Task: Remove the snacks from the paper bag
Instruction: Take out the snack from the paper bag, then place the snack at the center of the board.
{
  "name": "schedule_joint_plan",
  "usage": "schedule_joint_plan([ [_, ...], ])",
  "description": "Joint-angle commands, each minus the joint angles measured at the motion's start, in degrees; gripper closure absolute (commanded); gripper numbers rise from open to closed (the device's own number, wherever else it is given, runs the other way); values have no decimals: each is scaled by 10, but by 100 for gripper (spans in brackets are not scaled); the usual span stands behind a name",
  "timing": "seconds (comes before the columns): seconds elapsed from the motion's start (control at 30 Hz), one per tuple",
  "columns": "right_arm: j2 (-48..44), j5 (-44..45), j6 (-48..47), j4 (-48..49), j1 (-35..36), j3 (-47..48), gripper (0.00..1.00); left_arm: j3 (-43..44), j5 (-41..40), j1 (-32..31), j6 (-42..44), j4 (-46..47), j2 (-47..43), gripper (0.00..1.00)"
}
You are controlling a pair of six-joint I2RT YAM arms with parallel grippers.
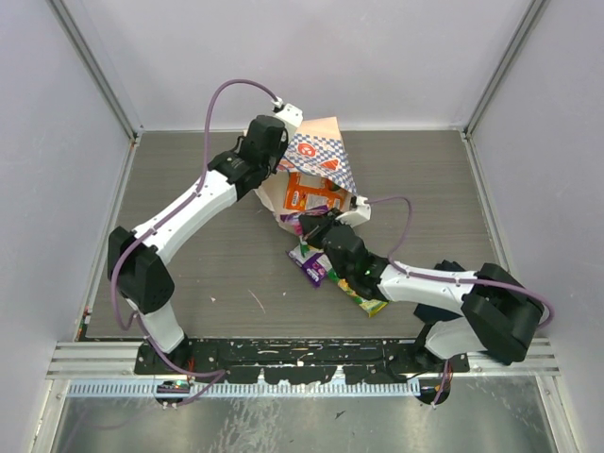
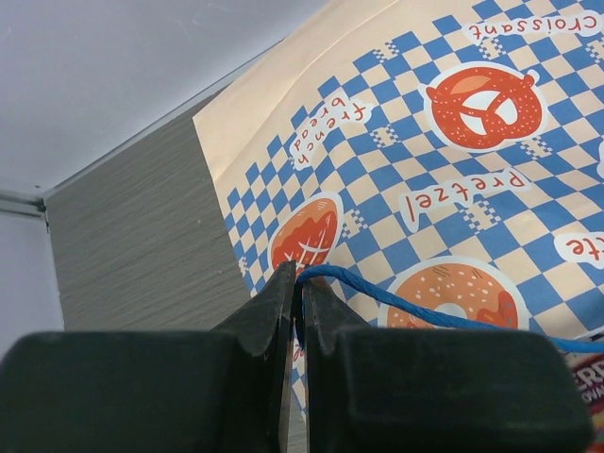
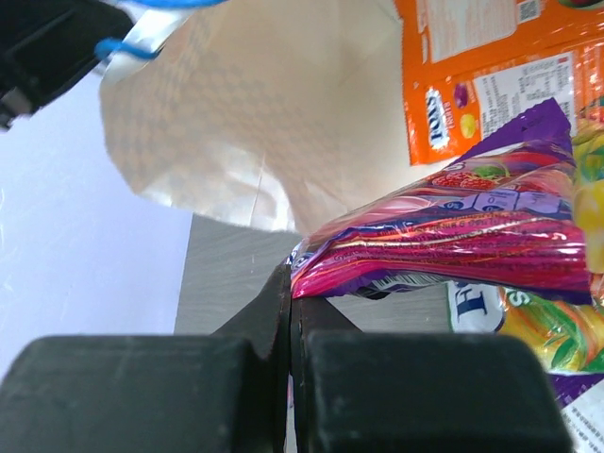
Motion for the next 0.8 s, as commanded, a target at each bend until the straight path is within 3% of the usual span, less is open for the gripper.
schedule_joint_plan([
  [0.0, -42, -26, -56, -5, 30, 12, 99, 31, -19, 6, -2, 23, 2, 93],
  [0.27, -34, -114, -140, -29, 105, 47, 99, 31, -29, 7, -13, 21, 8, 93],
  [0.6, 74, -170, -95, 18, 105, -34, 98, 21, -35, 7, -14, -2, 3, 94],
  [0.67, 80, -180, -90, 18, 104, -44, 83, 12, -38, 7, -13, 0, -3, 94],
  [0.77, 63, -159, -91, -11, 103, -48, 38, -5, -42, 7, -14, 7, -13, 93],
])
